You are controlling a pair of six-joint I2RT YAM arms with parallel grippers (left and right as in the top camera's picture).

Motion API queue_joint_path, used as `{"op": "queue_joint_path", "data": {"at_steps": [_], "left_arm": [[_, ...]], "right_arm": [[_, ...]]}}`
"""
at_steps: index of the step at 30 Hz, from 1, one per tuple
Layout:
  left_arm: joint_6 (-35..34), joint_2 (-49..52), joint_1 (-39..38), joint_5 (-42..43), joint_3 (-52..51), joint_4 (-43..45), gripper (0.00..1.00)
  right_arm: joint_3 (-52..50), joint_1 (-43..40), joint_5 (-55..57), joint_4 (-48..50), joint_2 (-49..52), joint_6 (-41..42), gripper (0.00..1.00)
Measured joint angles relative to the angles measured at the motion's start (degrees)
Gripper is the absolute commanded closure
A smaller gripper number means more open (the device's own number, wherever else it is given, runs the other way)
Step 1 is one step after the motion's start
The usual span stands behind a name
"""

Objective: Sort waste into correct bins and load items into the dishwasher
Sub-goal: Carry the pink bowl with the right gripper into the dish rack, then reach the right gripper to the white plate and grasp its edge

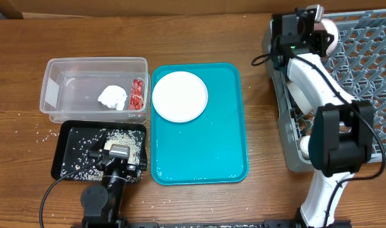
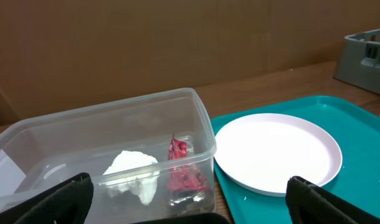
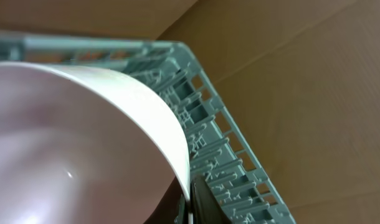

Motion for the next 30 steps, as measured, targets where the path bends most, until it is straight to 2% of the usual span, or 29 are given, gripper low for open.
{"op": "queue_joint_path", "data": {"at_steps": [4,11,13,14,15,16,17,18,23,27,30], "left_arm": [[0.00,0.00,0.00,0.00,0.00,0.00,0.00],[0.00,0.00,0.00,0.00,0.00,0.00,0.00],[0.00,0.00,0.00,0.00,0.00,0.00,0.00],[0.00,0.00,0.00,0.00,0.00,0.00,0.00],[0.00,0.00,0.00,0.00,0.00,0.00,0.00],[0.00,0.00,0.00,0.00,0.00,0.00,0.00],[0.00,0.00,0.00,0.00,0.00,0.00,0.00],[0.00,0.02,0.00,0.00,0.00,0.00,0.00],[0.00,0.00,0.00,0.00,0.00,0.00,0.00],[0.00,0.00,0.00,0.00,0.00,0.00,0.00],[0.00,0.02,0.00,0.00,0.00,0.00,0.00]], "right_arm": [[0.28,1.68,1.55,-0.52,0.68,-0.85,0.96],[0.35,6.10,2.47,-7.34,0.70,0.70,0.96],[0.37,6.54,2.82,-9.42,0.70,1.86,0.92],[0.39,6.73,2.99,-10.36,0.68,2.19,0.85],[0.44,6.99,2.99,-11.43,0.70,2.51,0.69],[0.39,7.30,2.43,-12.33,0.70,2.73,0.47],[0.37,7.65,2.12,-12.74,0.74,2.73,0.34],[0.37,8.35,1.81,-13.07,0.81,2.93,0.28],[0.37,12.00,0.92,-13.14,0.81,3.02,0.18],[0.72,15.63,0.63,-14.01,0.81,3.13,0.16],[1.49,18.75,-1.18,-18.43,0.02,4.44,0.16]]}}
